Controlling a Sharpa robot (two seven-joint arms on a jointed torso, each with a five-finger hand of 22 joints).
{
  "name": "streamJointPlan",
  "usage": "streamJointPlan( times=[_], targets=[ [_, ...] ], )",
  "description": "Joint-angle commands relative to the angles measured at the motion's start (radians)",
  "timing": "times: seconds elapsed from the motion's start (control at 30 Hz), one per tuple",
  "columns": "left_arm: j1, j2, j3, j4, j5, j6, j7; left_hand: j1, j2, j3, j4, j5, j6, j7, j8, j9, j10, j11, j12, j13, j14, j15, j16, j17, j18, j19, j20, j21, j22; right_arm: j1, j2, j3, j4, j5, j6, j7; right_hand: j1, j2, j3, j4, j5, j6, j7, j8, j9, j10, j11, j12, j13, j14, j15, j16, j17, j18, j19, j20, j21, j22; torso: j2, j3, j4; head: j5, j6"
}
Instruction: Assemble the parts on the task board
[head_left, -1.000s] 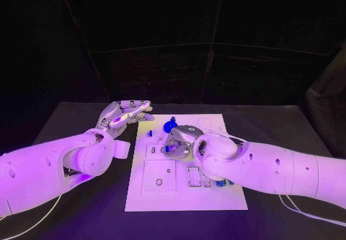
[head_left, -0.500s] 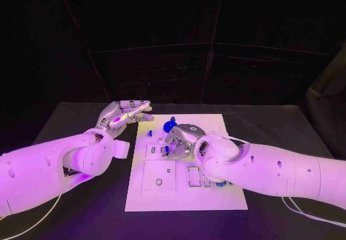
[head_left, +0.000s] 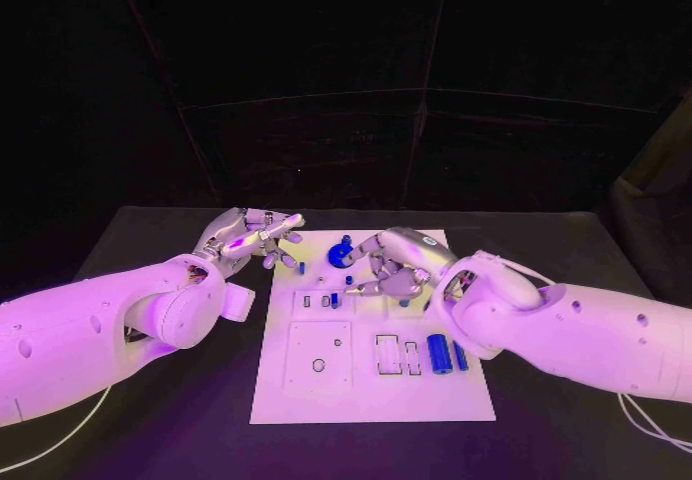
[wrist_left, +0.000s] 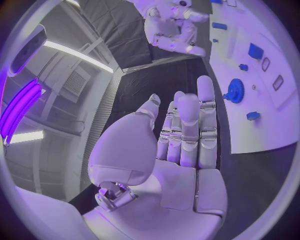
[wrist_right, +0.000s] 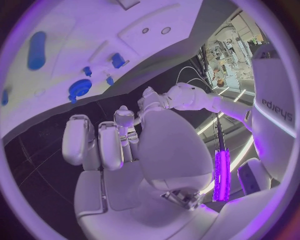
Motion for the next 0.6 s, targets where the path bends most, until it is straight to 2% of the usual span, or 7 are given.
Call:
streamJointPlan(
  times=[0.03, 0.17, 0.23, 0.27, 0.37, 0.47, 0.6],
  targets=[
    [0.020, 0.007, 0.001, -0.013, -0.290, 0.171, -0.357, -0.062, 0.012, -0.031, 0.050, -0.001, 0.012, -0.010, 0.006, 0.004, 0.039, -0.007, 0.040, 0.043, 0.062, -0.013, 0.254, 0.244, 0.006, 0.011, -0.012, 0.058, 0.038, 0.040, -0.054, 0.005, 0.002, 0.342, 0.106, 0.197, 0.035, 0.015, 0.002, -0.022, -0.002, 0.013, -0.007, 0.011, 0.002, -0.014, -0.005, -0.026, -0.026, 0.024, -0.005, -0.031, -0.035, 0.016, -0.027, -0.004, -0.025, -0.038, -0.010, 0.0001, -0.0042, 0.008, -0.007],
    [0.054, 0.032, 0.001, -0.032, -0.488, 0.312, -0.597, -0.099, 0.041, -0.091, 0.105, 0.003, 0.011, -0.022, 0.044, 0.021, 0.013, -0.006, 0.163, 0.168, 0.044, -0.015, 0.453, 0.449, 0.007, -0.027, -0.023, 0.167, 0.120, 0.076, -0.124, 0.007, -0.010, 0.472, 0.154, 0.216, 0.042, 0.024, -0.003, -0.028, 0.007, 0.019, -0.009, 0.016, 0.002, -0.021, -0.008, -0.045, -0.046, 0.020, -0.008, -0.048, -0.054, 0.020, -0.040, -0.007, -0.041, -0.060, -0.021, 0.0017, -0.0056, 0.013, -0.012],
    [0.068, 0.049, 0.001, -0.044, -0.549, 0.350, -0.672, -0.104, 0.040, -0.119, 0.122, -0.007, 0.015, -0.026, 0.069, 0.031, 0.001, -0.015, 0.225, 0.221, 0.060, -0.022, 0.554, 0.558, -0.010, 0.000, -0.025, 0.297, 0.270, 0.085, -0.145, 0.008, -0.016, 0.502, 0.161, 0.218, 0.042, 0.025, -0.004, -0.028, 0.008, 0.020, -0.009, 0.016, 0.002, -0.021, -0.008, -0.046, -0.047, 0.020, -0.008, -0.049, -0.055, 0.020, -0.040, -0.007, -0.042, -0.061, -0.025, 0.0045, -0.0067, 0.018, -0.015],
    [0.075, 0.058, 0.001, -0.051, -0.576, 0.367, -0.708, -0.106, 0.039, -0.134, 0.131, -0.009, 0.018, -0.030, 0.084, 0.037, -0.003, -0.019, 0.266, 0.254, 0.072, -0.025, 0.613, 0.624, -0.028, 0.034, -0.027, 0.411, 0.413, 0.088, -0.155, 0.008, -0.020, 0.514, 0.162, 0.218, 0.043, 0.026, -0.004, -0.029, 0.009, 0.020, -0.009, 0.017, 0.002, -0.021, -0.008, -0.047, -0.049, 0.020, -0.008, -0.051, -0.056, 0.020, -0.041, -0.008, -0.043, -0.062, -0.027, 0.0057, -0.0064, 0.020, -0.018],
    [0.095, 0.088, -0.001, -0.074, -0.643, 0.398, -0.789, -0.105, 0.047, -0.184, 0.167, -0.013, 0.024, -0.049, 0.158, 0.078, -0.035, -0.033, 0.490, 0.445, 0.094, -0.040, 0.708, 0.735, -0.055, 0.073, -0.040, 0.620, 0.668, 0.095, -0.174, 0.008, -0.030, 0.535, 0.162, 0.216, 0.042, 0.028, -0.007, -0.029, 0.013, 0.020, -0.010, 0.018, 0.002, -0.022, -0.008, -0.050, -0.053, 0.020, -0.008, -0.055, -0.060, 0.021, -0.043, -0.008, -0.046, -0.067, -0.032, 0.0084, -0.0080, 0.022, -0.023],
    [0.119, 0.128, -0.021, -0.102, -0.693, 0.420, -0.848, -0.092, 0.044, -0.227, 0.181, -0.010, 0.011, -0.062, 0.229, 0.125, -0.046, -0.049, 0.724, 0.673, 0.106, -0.050, 0.743, 0.779, -0.072, 0.096, -0.049, 0.722, 0.800, 0.098, -0.183, 0.008, -0.041, 0.545, 0.163, 0.212, 0.043, 0.030, -0.009, -0.030, 0.017, 0.020, -0.010, 0.018, 0.002, -0.021, -0.009, -0.050, -0.055, 0.020, -0.009, -0.058, -0.062, 0.021, -0.043, -0.009, -0.048, -0.069, -0.037, 0.0101, -0.0084, 0.024, -0.026],
    [0.143, 0.191, -0.057, -0.146, -0.736, 0.458, -0.912, -0.100, 0.073, -0.261, 0.188, -0.008, -0.011, -0.069, 0.307, 0.185, -0.051, -0.062, 0.842, 0.790, 0.107, -0.055, 0.744, 0.781, -0.100, 0.145, -0.055, 0.846, 0.986, 0.100, -0.184, 0.008, -0.053, 0.551, 0.163, 0.205, 0.044, 0.032, -0.012, -0.032, 0.022, 0.021, -0.010, 0.019, 0.002, -0.020, -0.009, -0.053, -0.058, 0.020, -0.010, -0.061, -0.066, 0.022, -0.044, -0.009, -0.051, -0.072, -0.042, 0.0126, -0.0097, 0.029, -0.027]
  ],
)
